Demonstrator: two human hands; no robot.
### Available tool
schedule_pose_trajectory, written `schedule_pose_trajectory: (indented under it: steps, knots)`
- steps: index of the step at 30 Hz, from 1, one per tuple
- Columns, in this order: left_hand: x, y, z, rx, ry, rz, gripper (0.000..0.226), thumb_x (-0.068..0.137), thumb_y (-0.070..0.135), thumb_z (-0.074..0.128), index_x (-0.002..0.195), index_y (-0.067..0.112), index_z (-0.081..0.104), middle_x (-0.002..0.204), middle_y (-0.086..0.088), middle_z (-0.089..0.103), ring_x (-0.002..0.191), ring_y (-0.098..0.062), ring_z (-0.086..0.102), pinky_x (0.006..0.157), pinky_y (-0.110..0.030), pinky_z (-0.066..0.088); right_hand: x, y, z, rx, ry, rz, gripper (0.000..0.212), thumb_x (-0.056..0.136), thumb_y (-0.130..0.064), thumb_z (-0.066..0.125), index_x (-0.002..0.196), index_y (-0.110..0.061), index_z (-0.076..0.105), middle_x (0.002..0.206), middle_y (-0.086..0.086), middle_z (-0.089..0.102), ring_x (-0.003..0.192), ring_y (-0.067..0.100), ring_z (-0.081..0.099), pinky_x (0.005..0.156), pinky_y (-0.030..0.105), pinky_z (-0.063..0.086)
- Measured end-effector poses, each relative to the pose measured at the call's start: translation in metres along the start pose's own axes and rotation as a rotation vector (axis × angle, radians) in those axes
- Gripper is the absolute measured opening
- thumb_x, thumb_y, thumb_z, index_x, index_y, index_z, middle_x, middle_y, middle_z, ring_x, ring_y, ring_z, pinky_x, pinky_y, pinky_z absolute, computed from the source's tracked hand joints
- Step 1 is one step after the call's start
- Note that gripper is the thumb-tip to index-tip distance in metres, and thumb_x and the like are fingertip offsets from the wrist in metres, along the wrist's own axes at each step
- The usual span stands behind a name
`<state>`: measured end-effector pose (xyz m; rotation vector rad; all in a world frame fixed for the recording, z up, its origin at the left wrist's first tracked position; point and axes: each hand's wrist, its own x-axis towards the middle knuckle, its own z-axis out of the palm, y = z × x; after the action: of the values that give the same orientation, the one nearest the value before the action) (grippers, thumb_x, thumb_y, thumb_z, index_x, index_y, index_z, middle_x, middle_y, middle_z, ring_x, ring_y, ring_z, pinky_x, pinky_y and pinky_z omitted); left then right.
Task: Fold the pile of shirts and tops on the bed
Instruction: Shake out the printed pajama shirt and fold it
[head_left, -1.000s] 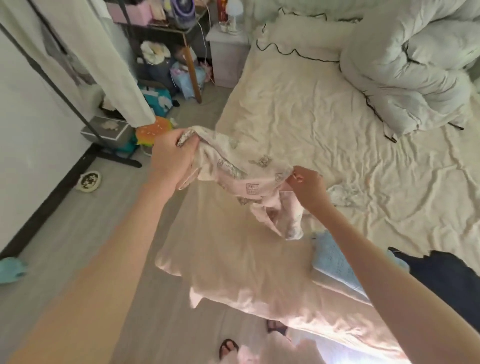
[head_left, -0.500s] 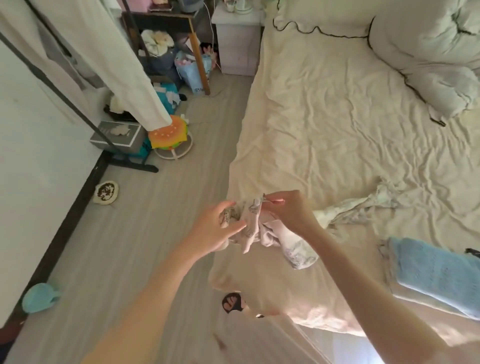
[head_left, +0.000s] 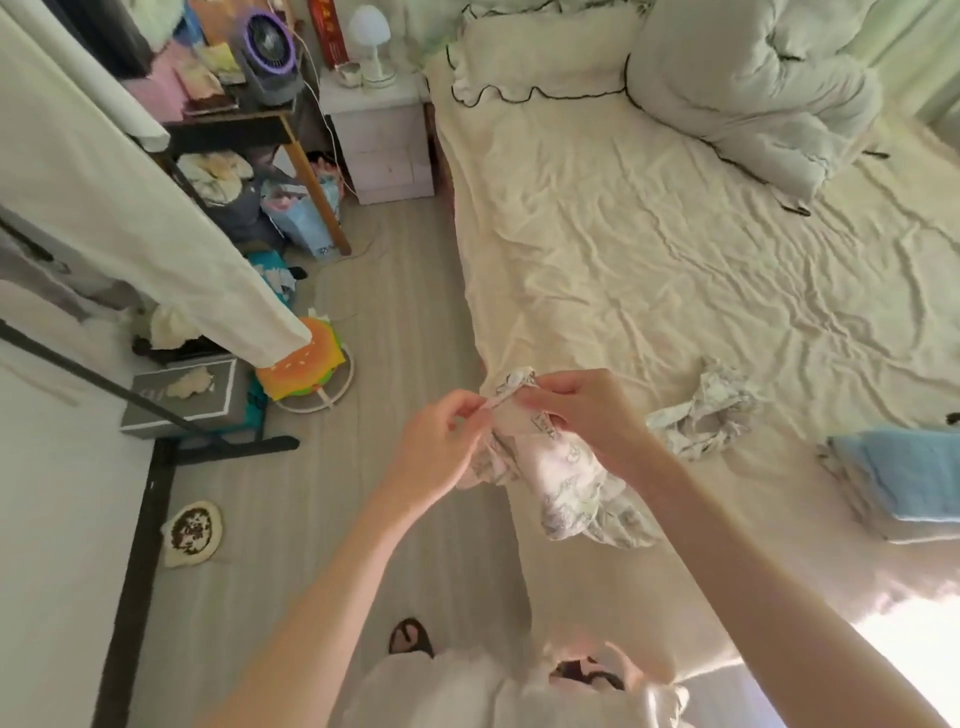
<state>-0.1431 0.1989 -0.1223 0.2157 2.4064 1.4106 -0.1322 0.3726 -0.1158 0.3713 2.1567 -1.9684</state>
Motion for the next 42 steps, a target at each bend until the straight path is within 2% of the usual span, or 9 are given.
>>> schedule_pose_trajectory:
  steps: [4,9,12,16,22,28,32,38,42]
  knots:
    - [0.025,-0.004,-0.060,0.017,-0.108,0.068,0.013,0.094,0.019,0.055,0.082,0.014,0.058,0.077,-0.003,0.066,0.073,-0.020,0.061,0.068,-0.034,0.046,0.008,-0.013,0.036,-0.048,0.074,-0.050,0.030,0.081,-0.023,0.072,0.067,0.002,0.065,0.057,0.012,0.050,0.058,0.017,0.040,0.057,0.032,0.030]
    - [0.075,0.006,-0.094,-0.032,-0.185,0.149,0.012,0.096,0.017,0.052,0.087,0.011,0.058,0.085,-0.018,0.065,0.076,-0.033,0.057,0.070,-0.042,0.044,0.024,-0.028,0.050,-0.135,0.100,-0.080,0.021,0.086,-0.016,0.067,0.066,-0.019,0.062,0.051,-0.020,0.057,0.050,-0.008,0.050,0.054,0.005,0.037]
    - [0.113,0.012,-0.093,-0.040,-0.260,0.182,0.011,0.096,0.018,0.051,0.088,0.014,0.058,0.080,-0.005,0.064,0.072,-0.013,0.056,0.069,-0.026,0.042,0.042,-0.026,0.036,-0.072,0.290,-0.098,0.004,0.083,-0.015,0.070,0.083,-0.011,0.070,0.069,-0.012,0.064,0.060,-0.009,0.055,0.062,0.004,0.041]
    - [0.175,0.027,-0.084,-0.001,-0.321,0.241,0.014,0.096,0.019,0.050,0.083,0.020,0.056,0.074,0.005,0.059,0.059,0.000,0.049,0.057,-0.015,0.037,0.080,-0.038,0.007,-0.123,0.380,-0.092,0.011,0.083,-0.013,0.069,0.091,-0.005,0.071,0.073,-0.008,0.063,0.059,-0.010,0.054,0.063,0.003,0.041]
    - [0.295,0.079,-0.079,-0.002,-0.261,0.313,0.010,0.096,0.019,0.050,0.089,0.015,0.056,0.078,0.002,0.058,0.061,0.002,0.051,0.056,-0.010,0.039,0.181,-0.057,-0.044,-0.041,0.327,-0.043,0.013,0.081,-0.034,0.070,0.069,-0.034,0.068,0.068,-0.011,0.062,0.070,0.016,0.051,0.070,0.032,0.038]
    - [0.398,0.152,-0.071,-0.005,-0.240,0.446,0.006,0.096,0.019,0.049,0.093,0.017,0.055,0.083,0.002,0.057,0.071,-0.004,0.052,0.064,-0.011,0.042,0.252,-0.057,-0.094,0.037,0.275,0.014,0.007,0.087,-0.016,0.065,0.092,-0.020,0.069,0.085,-0.015,0.068,0.079,0.001,0.063,0.077,0.019,0.046]
    - [0.448,0.164,-0.057,-0.078,-0.198,0.393,0.010,0.096,0.018,0.051,0.088,0.023,0.054,0.088,0.005,0.057,0.084,-0.009,0.053,0.072,-0.015,0.042,0.280,-0.032,-0.101,-0.098,0.265,0.137,0.003,0.088,-0.016,0.066,0.087,-0.019,0.067,0.079,-0.013,0.058,0.069,-0.004,0.052,0.066,0.010,0.040]
    - [0.513,0.188,-0.033,-0.108,-0.237,0.330,0.014,0.095,0.018,0.052,0.083,0.025,0.054,0.086,0.003,0.058,0.081,-0.011,0.056,0.074,-0.020,0.046,0.322,-0.019,-0.120,-0.030,0.634,0.204,0.005,0.088,-0.011,0.064,0.088,-0.012,0.070,0.069,-0.013,0.059,0.057,-0.006,0.054,0.053,0.009,0.038]
    - [0.566,0.215,-0.021,-0.396,-0.396,0.120,0.013,0.096,0.010,0.050,0.085,0.014,0.056,0.076,-0.001,0.059,0.066,-0.011,0.059,0.061,-0.025,0.051,0.363,-0.036,-0.125,0.128,0.589,0.100,0.057,0.078,-0.020,0.076,0.127,-0.023,0.046,0.116,-0.023,0.050,0.104,-0.008,0.052,0.078,0.003,0.041]
